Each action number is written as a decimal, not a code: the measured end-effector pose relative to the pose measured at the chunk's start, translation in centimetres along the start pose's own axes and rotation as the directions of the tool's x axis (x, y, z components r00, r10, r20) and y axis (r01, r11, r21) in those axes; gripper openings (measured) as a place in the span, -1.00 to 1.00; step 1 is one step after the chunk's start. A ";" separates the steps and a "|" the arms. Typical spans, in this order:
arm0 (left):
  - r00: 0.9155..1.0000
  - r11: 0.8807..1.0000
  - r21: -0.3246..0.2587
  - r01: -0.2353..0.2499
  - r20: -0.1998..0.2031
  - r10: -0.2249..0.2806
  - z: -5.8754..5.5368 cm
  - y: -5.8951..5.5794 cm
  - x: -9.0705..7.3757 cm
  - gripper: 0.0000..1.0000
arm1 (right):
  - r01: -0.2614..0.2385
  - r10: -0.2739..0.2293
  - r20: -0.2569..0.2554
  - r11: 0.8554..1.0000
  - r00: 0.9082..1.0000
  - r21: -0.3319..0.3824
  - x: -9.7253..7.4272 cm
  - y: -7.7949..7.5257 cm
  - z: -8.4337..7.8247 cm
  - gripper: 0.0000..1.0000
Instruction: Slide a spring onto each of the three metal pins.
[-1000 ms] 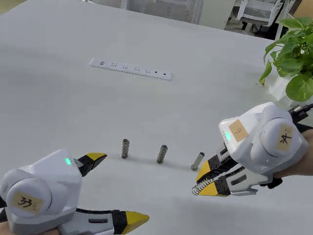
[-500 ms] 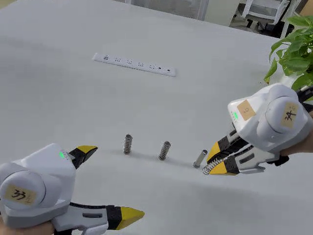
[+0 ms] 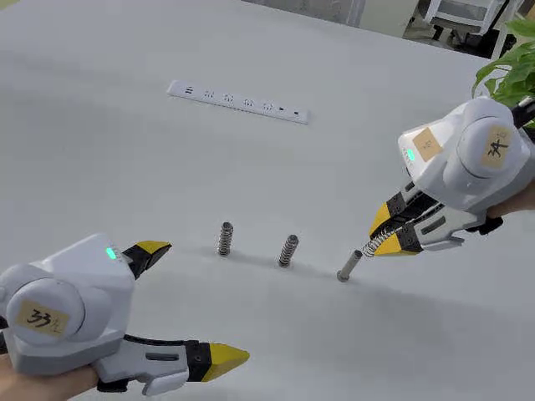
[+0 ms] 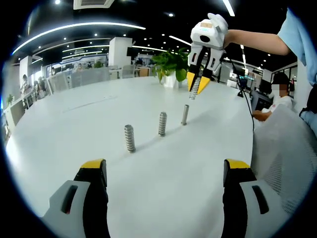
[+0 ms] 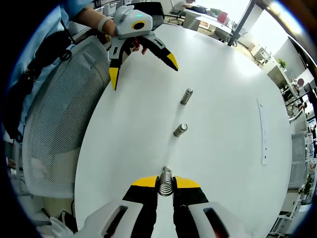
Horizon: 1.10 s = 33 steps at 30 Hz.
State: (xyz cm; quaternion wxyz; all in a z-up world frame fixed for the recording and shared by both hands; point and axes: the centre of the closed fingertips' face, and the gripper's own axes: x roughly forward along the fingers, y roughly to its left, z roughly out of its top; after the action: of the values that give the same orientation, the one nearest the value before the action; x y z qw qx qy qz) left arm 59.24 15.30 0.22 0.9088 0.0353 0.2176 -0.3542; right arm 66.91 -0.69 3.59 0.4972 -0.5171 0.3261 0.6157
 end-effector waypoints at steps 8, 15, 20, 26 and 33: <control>1.000 1.000 -0.009 -0.004 -0.004 0.004 -0.3 0.0 -0.1 0.91 | -0.024 0.024 -0.023 1.000 0.999 -0.017 0.8 -0.1 0.2 -0.85; 1.000 1.000 -0.017 -0.006 -0.009 0.006 -0.6 0.1 -0.2 0.89 | -0.045 0.044 -0.043 0.999 0.998 -0.021 1.4 0.1 -0.1 -0.85; 1.000 1.000 -0.022 -0.004 -0.014 0.004 -0.9 0.1 -0.2 0.86 | -0.050 0.049 -0.041 0.999 0.998 -0.020 1.7 -0.1 -0.2 -0.85; 1.000 1.000 -0.026 0.000 -0.017 0.000 -1.1 0.2 -0.1 0.84 | -0.059 0.058 -0.048 0.998 0.997 -0.022 2.0 -0.3 -0.4 -0.85; 1.000 0.999 -0.034 0.003 -0.021 -0.004 -1.3 0.2 -0.1 0.82 | -0.064 0.062 -0.060 0.998 0.996 -0.025 2.5 -0.3 -0.6 -0.85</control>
State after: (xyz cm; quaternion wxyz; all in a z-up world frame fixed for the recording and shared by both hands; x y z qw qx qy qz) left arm 58.79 15.77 -0.94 0.9062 0.0234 0.2333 -0.3518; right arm 67.46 -0.48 1.08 0.4605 -0.5312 0.3484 0.6199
